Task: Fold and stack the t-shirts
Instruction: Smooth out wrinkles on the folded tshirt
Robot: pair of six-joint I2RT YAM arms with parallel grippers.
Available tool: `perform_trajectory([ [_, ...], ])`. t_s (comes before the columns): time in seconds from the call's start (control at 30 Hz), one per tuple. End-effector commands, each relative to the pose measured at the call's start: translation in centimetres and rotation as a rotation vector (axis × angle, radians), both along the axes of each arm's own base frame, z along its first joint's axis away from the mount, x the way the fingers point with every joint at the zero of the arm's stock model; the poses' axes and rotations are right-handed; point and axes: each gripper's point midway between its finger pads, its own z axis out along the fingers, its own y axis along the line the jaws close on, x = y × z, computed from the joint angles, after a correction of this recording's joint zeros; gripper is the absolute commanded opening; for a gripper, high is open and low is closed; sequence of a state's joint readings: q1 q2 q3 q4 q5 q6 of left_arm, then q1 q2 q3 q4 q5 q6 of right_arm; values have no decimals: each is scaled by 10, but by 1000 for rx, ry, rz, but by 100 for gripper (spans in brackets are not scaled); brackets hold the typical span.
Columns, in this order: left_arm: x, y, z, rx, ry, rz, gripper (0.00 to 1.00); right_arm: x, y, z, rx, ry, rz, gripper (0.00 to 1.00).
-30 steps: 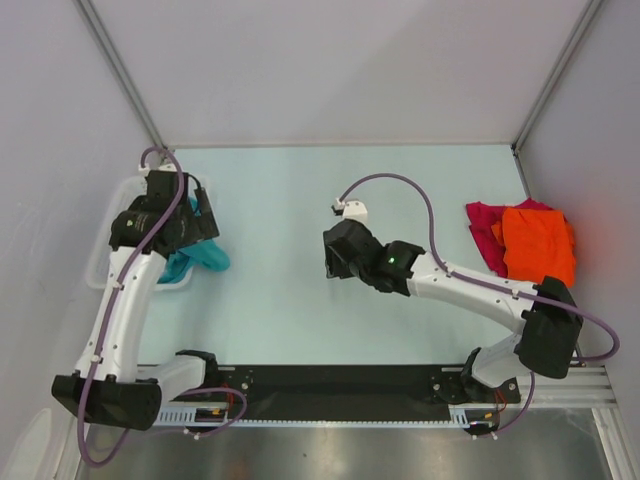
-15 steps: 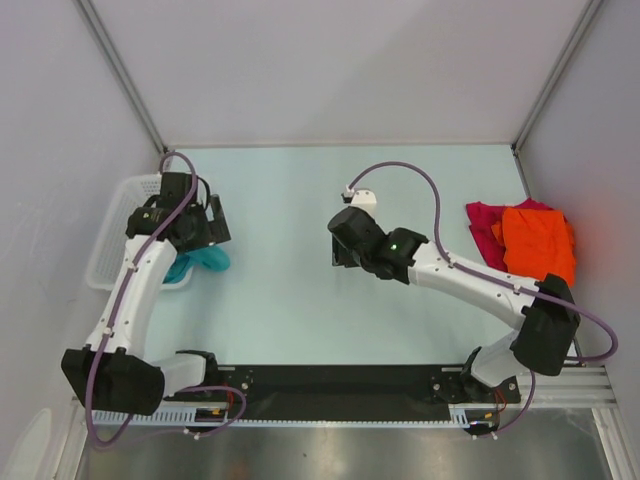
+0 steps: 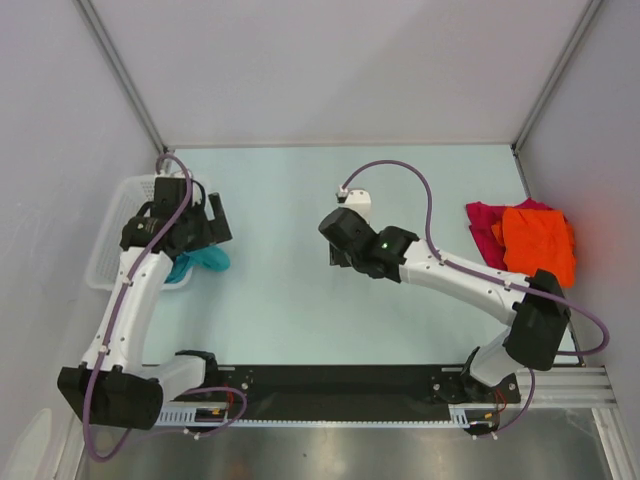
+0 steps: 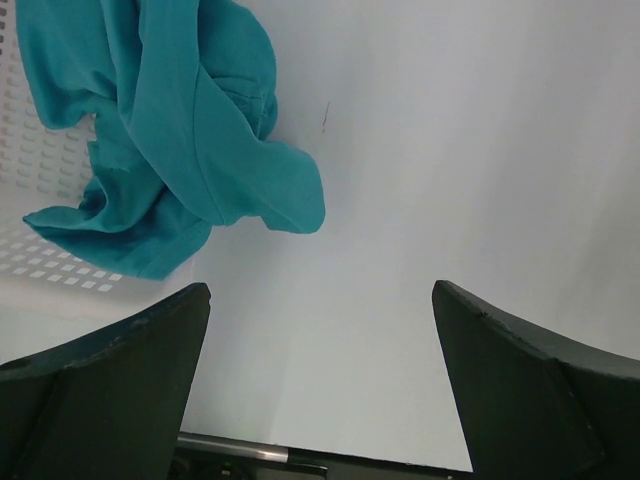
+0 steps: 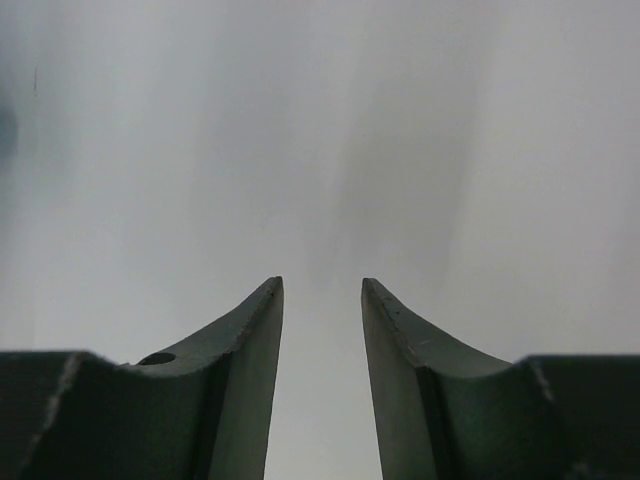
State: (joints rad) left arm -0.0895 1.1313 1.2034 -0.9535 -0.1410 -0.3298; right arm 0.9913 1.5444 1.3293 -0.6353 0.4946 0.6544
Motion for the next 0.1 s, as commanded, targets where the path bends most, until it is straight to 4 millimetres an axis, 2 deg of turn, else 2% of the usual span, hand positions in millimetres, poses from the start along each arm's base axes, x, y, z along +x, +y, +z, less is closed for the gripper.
perform_trajectory([
  [0.0,4,-3,6,-13,-52,-33,100,7,3,23,37,-49,-32,42],
  [0.07,4,-6,5,-25,-47,-44,99,6,2,23,28,-52,-40,46],
])
